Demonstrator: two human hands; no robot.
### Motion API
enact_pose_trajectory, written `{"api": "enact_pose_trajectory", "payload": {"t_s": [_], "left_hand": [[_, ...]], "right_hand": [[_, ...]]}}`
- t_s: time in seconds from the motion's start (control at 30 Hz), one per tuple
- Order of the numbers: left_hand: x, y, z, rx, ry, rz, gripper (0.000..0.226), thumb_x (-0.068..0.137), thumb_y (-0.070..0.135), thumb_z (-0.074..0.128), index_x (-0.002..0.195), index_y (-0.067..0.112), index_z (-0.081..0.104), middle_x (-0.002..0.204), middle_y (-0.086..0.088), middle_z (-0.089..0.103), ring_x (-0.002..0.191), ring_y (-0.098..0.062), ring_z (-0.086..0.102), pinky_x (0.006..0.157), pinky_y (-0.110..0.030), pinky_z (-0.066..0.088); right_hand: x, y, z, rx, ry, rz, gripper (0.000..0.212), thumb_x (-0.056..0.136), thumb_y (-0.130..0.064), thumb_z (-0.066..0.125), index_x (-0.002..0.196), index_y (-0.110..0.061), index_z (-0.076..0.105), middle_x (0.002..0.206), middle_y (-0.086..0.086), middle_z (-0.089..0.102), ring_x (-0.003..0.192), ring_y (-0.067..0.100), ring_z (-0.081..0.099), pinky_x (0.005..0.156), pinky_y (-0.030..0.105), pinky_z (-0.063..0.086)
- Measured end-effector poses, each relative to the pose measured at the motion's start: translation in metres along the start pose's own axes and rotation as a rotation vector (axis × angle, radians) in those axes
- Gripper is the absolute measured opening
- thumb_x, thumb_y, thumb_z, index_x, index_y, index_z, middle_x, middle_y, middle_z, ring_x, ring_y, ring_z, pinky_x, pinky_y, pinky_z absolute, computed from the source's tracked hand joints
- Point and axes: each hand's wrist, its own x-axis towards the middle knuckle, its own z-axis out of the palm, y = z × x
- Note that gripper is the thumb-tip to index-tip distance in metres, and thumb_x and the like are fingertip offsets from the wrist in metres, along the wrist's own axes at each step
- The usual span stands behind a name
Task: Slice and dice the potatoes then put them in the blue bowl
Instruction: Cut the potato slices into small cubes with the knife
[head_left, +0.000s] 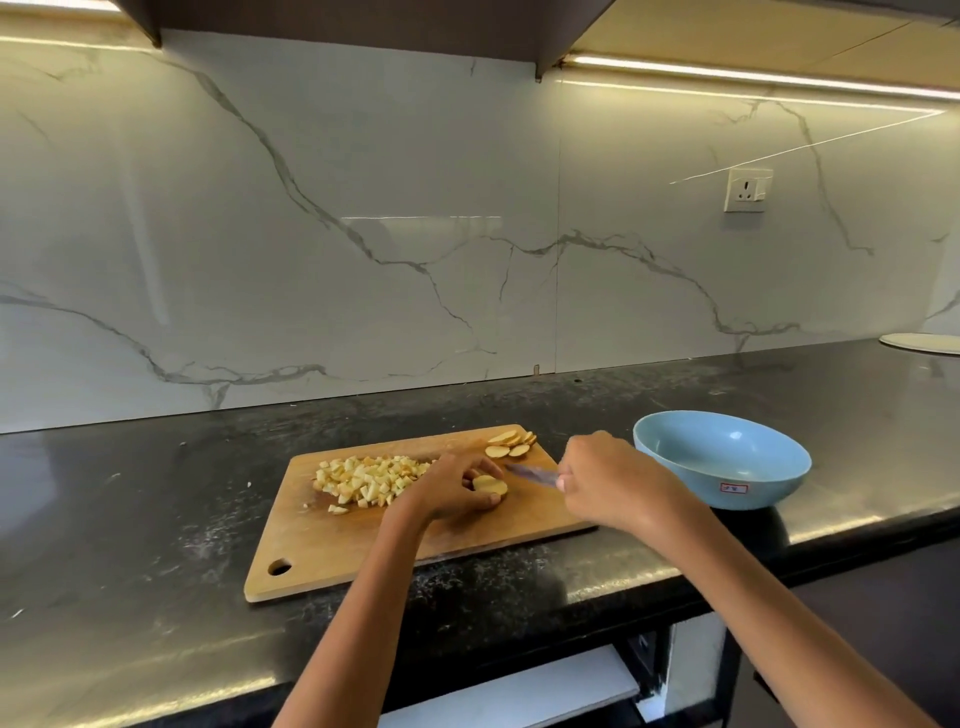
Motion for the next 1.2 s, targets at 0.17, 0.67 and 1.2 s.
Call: {"api": "enact_pose_trajectory", "payload": {"t_s": [0.17,0.67,1.2], "left_hand": [[0.000,-0.007,0.005,-0.060,0.152,-0.096,0.072,0.078,0.029,0.073,0.137,0.019,0.033,0.110,-0.003,0.055,0.100,-0.014,0.054,0.089,-0.026,0.046],[0.000,-0.007,0.007,-0.035,0.224,-0.085,0.076,0.075,0.027,0.076,0.138,0.014,0.034,0.092,0.005,0.056,0.095,-0.013,0.054,0.101,-0.036,0.042],[0.005,-0.008,0.006,0.040,0.124,-0.051,0.030,0.081,0.027,0.070,0.109,0.023,0.061,0.115,-0.002,0.058,0.099,-0.011,0.052,0.092,-0.030,0.047]], "right_hand": [[0.010,-0.010,0.016,0.090,0.078,0.030,0.019,0.093,-0.014,0.047,0.076,-0.011,0.053,0.065,-0.001,0.046,0.060,0.015,0.050,0.054,0.026,0.038],[0.022,-0.019,0.049,0.135,0.080,0.041,0.023,0.095,-0.018,0.048,0.073,-0.017,0.049,0.069,-0.004,0.049,0.071,0.017,0.057,0.064,0.028,0.041],[0.002,-0.024,0.051,-0.041,-0.003,-0.057,0.020,0.094,-0.010,0.048,0.114,-0.011,0.053,0.115,0.007,0.056,0.101,0.021,0.057,0.075,0.028,0.042]]}}
